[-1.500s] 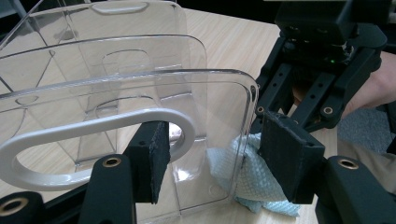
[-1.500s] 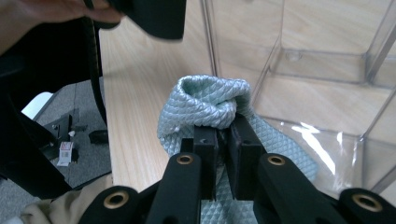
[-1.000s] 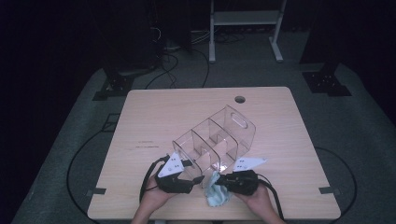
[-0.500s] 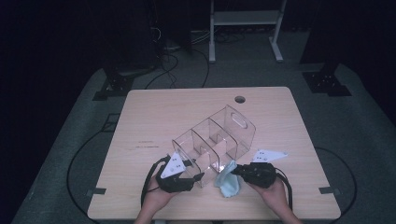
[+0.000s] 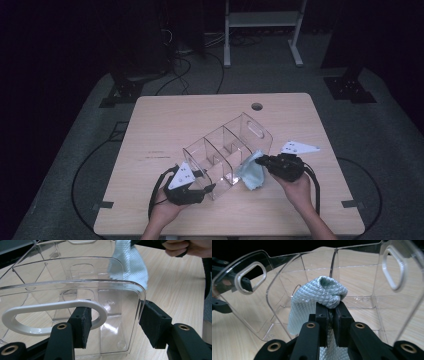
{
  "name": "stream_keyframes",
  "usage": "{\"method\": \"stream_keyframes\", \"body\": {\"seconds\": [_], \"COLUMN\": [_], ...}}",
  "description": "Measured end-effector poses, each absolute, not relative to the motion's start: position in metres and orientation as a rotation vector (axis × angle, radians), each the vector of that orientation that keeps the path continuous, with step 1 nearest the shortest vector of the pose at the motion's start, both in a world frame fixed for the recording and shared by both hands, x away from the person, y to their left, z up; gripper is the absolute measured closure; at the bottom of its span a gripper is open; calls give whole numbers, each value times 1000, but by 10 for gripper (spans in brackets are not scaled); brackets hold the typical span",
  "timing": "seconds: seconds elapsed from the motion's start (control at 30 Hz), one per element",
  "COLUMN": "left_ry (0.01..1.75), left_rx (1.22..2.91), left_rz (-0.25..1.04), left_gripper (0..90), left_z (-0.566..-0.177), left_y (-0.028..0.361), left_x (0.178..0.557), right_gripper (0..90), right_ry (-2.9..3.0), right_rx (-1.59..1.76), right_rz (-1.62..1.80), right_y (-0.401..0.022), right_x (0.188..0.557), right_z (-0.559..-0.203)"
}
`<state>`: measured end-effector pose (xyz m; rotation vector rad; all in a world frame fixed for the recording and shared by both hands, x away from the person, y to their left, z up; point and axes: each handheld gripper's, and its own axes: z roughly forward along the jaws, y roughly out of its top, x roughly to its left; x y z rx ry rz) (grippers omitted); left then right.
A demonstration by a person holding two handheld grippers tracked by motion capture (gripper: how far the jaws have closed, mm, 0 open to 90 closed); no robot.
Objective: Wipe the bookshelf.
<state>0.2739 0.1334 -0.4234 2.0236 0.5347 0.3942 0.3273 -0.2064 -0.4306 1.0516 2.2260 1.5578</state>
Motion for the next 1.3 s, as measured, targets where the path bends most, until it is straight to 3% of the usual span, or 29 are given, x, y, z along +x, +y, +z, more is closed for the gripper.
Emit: {"method": "stream_keyframes", "body": {"seconds": [0.33,0.93,1.3], "left_ry": [558,567,568], "left_rx": [2019,2015,2015], "left_rz": [409,404,413], "left_gripper": [444,448,440], "left_z": [-423,-423,-423], "left_y": [137,143,144], "left_x": [275,277,277], "right_gripper": [828,827,827], "right_ry": [2297,2256,2139], "right_rx": [1120,1114,1148], "right_rz": [1501,1495,1481], "right_y": [-198,-229,-298], "right_x": [334,321,284], "right_z": [-470,-455,-431]}}
